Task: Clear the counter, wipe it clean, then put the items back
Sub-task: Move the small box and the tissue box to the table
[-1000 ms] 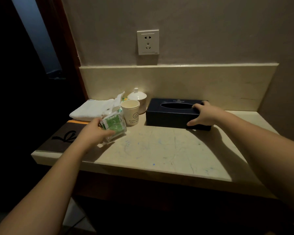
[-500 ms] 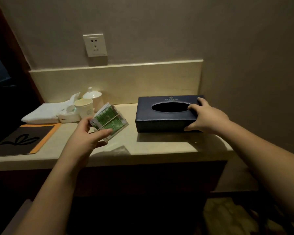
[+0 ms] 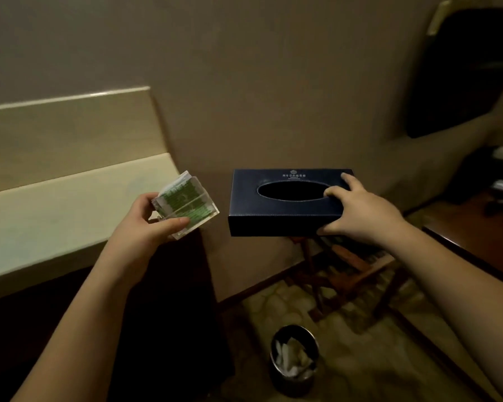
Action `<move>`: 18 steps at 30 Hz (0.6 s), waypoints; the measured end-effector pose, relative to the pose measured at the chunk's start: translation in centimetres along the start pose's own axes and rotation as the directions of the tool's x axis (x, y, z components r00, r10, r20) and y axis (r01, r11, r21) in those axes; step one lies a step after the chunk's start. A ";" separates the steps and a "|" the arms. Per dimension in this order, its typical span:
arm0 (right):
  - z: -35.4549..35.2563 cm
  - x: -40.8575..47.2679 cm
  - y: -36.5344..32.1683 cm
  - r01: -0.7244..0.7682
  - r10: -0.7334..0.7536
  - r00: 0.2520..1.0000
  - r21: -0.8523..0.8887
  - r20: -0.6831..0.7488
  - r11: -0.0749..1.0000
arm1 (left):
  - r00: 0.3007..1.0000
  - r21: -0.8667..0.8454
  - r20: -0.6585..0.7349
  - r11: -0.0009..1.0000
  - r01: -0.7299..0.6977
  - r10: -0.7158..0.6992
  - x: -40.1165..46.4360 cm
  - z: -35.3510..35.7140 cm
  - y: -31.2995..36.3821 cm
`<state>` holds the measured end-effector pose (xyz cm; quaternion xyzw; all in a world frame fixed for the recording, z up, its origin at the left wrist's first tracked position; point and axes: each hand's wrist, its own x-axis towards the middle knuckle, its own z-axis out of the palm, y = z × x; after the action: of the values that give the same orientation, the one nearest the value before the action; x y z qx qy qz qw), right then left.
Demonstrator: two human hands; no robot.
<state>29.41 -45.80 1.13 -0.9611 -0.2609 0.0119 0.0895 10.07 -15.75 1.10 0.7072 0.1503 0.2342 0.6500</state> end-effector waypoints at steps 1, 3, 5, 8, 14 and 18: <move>0.1 -1.2 2.4 -0.035 0.035 0.999 -0.008 -0.002 0.999 | 0.999 0.004 0.035 1.000 0.005 -0.005 0.1 2.4 -0.2; 0.3 -3.6 7.0 -0.104 0.104 0.995 -0.017 0.000 0.994 | 0.993 0.013 0.115 1.000 0.020 -0.022 0.4 7.1 -0.6; 0.3 -6.0 11.4 -0.178 0.178 0.984 -0.017 0.009 0.984 | 0.981 0.053 0.189 0.998 0.022 -0.031 0.8 11.8 -0.9; 0.1 -9.6 17.3 -0.289 0.289 0.957 -0.021 0.015 0.957 | 0.945 0.113 0.325 0.994 0.001 -0.039 1.3 18.7 -1.1; -0.1 -15.6 26.5 -0.485 0.485 0.874 -0.012 0.023 0.874 | 0.843 0.169 0.532 0.985 -0.020 -0.074 2.1 31.7 -1.2; 0.1 -18.2 31.7 -0.596 0.596 0.803 0.013 0.022 0.803 | 0.767 0.235 0.635 0.969 -0.080 -0.091 3.1 39.7 -1.6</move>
<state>29.48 -81.85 -5.10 -0.9934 0.0534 0.0501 0.0882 33.73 -47.69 -1.87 0.8195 -0.0505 -0.0439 0.5692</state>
